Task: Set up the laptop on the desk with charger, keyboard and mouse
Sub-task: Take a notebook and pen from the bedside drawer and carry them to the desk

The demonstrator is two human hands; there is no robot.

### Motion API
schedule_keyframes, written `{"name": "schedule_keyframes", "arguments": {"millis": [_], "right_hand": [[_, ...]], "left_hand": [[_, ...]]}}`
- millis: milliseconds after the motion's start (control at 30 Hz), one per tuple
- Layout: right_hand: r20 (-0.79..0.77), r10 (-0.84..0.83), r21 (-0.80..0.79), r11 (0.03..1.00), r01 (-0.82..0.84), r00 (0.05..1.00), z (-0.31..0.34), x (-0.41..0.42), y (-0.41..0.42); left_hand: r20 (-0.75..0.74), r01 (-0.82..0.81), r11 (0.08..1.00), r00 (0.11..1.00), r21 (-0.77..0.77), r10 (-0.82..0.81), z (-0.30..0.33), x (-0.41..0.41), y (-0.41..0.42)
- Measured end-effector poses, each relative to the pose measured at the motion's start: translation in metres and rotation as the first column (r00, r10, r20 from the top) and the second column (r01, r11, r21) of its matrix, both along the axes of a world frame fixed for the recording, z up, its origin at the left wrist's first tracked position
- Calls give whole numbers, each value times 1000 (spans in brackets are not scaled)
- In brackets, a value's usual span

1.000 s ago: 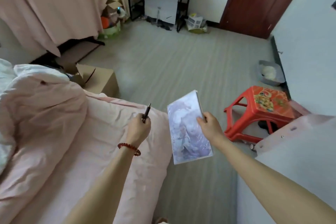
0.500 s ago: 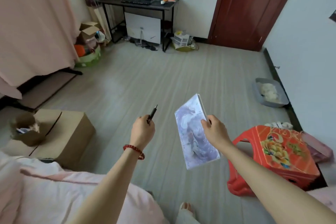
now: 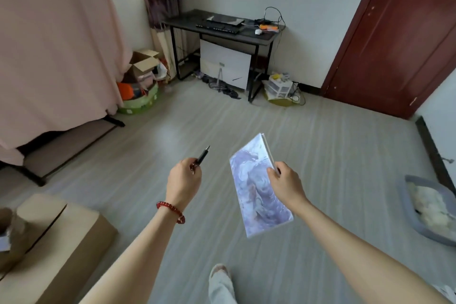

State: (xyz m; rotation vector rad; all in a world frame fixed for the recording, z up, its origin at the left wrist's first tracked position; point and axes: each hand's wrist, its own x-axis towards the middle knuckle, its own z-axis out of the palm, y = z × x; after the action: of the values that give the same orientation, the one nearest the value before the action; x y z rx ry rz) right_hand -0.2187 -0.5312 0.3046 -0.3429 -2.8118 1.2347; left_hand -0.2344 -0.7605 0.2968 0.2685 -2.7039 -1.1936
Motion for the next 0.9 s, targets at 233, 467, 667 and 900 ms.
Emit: {"name": "schedule_keyframes", "arguments": {"millis": [233, 467, 667, 900], "right_hand": [[-3, 27, 79, 997, -26, 1000, 32, -229, -15], [-40, 62, 180, 982, -54, 997, 35, -452, -33], [-28, 124, 186, 976, -116, 992, 22, -672, -59], [-41, 222, 158, 964, -213, 974, 41, -914, -144]], "left_hand": [[-34, -60, 997, 998, 51, 61, 28, -229, -14], [-56, -48, 999, 997, -1, 48, 38, -440, -37], [-48, -79, 997, 996, -26, 78, 40, -647, -66], [-67, -176, 984, 982, -5, 175, 60, -852, -149]]}}
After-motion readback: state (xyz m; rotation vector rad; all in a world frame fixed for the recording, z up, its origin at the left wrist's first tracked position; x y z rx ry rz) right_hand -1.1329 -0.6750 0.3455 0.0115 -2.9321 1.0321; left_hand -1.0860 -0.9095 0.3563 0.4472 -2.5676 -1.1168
